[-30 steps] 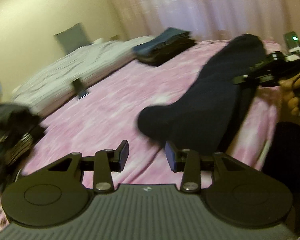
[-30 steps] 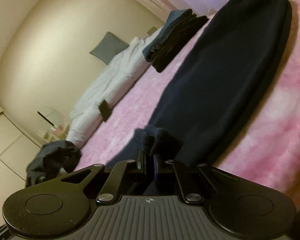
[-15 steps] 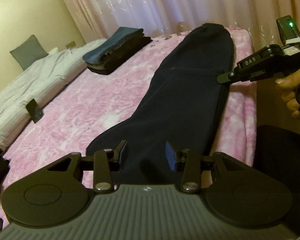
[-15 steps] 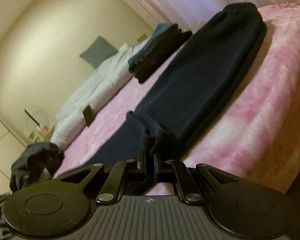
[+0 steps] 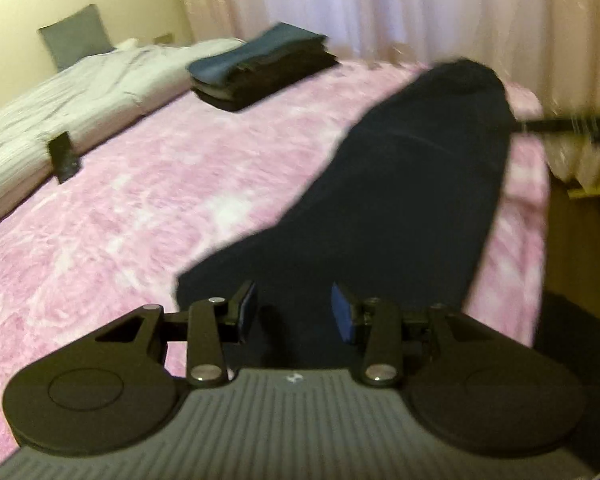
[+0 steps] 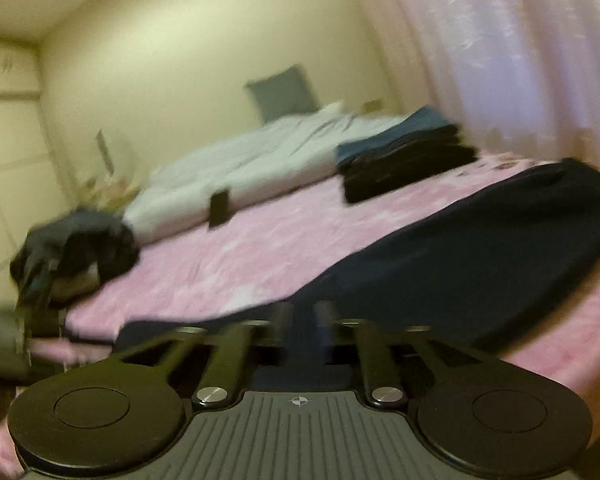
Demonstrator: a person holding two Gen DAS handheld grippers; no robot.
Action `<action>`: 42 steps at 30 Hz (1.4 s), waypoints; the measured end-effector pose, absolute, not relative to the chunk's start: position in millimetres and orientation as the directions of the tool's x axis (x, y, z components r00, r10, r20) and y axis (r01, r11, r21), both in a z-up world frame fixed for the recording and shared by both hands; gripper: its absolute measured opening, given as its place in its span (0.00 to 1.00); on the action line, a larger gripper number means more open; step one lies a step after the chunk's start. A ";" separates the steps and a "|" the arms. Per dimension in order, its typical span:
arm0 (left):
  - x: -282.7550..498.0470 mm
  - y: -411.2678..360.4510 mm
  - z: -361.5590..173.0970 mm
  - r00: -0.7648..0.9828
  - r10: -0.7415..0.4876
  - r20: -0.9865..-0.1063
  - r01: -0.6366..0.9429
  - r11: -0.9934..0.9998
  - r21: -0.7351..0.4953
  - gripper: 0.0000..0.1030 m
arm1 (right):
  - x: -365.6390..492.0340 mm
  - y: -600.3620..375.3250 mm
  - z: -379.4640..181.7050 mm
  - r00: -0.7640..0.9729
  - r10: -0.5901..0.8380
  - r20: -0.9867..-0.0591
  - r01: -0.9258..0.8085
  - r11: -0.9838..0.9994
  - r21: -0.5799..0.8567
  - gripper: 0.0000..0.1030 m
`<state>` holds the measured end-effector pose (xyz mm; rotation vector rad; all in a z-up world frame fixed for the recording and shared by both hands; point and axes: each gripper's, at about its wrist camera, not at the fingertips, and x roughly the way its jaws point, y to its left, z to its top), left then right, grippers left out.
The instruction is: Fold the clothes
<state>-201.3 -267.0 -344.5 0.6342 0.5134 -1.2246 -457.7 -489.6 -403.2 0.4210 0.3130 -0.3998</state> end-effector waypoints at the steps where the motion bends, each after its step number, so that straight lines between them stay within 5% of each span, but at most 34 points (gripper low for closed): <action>1: -193.1 -270.9 -348.3 0.271 -0.682 -0.679 0.962 0.218 0.164 0.36 | -449.6 -491.7 -411.0 0.866 -0.303 -0.398 0.442 0.836 0.325 0.51; 5: -165.3 -284.2 -372.9 0.235 -0.638 -0.733 0.968 0.219 0.120 0.37 | -432.1 -503.6 -437.7 0.816 -0.285 -0.503 0.475 0.826 0.304 0.51; 13: -150.3 -280.5 -369.9 0.205 -0.661 -0.722 0.970 0.238 0.058 0.31 | -429.4 -521.6 -441.2 0.809 -0.262 -0.527 0.475 0.819 0.322 0.51; 18: -145.0 -265.6 -355.1 0.220 -0.693 -0.686 0.963 0.268 0.038 0.30 | -430.3 -491.6 -407.6 0.818 -0.281 -0.502 0.417 0.891 0.181 0.51; 22: -149.9 -231.9 -337.9 0.301 -0.707 -0.640 0.951 0.270 0.149 0.37 | -423.8 -421.4 -393.6 0.866 -0.142 -0.479 0.147 0.989 -0.028 0.59; 27: -184.5 -193.3 -342.9 0.366 -0.708 -0.604 0.887 0.068 0.457 0.56 | -408.4 -329.7 -420.3 0.849 -0.024 -0.529 -0.166 0.936 -0.310 0.63; 35: -226.4 -173.5 -389.3 0.336 -0.739 -0.584 0.651 -0.266 0.711 0.67 | -375.1 -280.1 -468.8 0.803 -0.124 -0.583 -0.325 0.729 -0.602 0.63; 36: -226.9 -175.2 -393.5 0.330 -0.746 -0.578 0.630 -0.283 0.724 0.67 | -372.1 -281.8 -468.5 0.804 -0.125 -0.581 -0.324 0.728 -0.605 0.59; 37: -228.0 -176.8 -397.1 0.322 -0.755 -0.572 0.610 -0.297 0.735 0.67 | -369.5 -287.0 -465.1 0.802 -0.118 -0.585 -0.313 0.752 -0.580 0.26; 42: -234.6 -190.2 -406.2 0.275 -0.816 -0.509 0.505 -0.328 0.798 0.67 | -367.5 -314.9 -438.3 0.836 -0.071 -0.545 -0.224 0.862 -0.456 0.17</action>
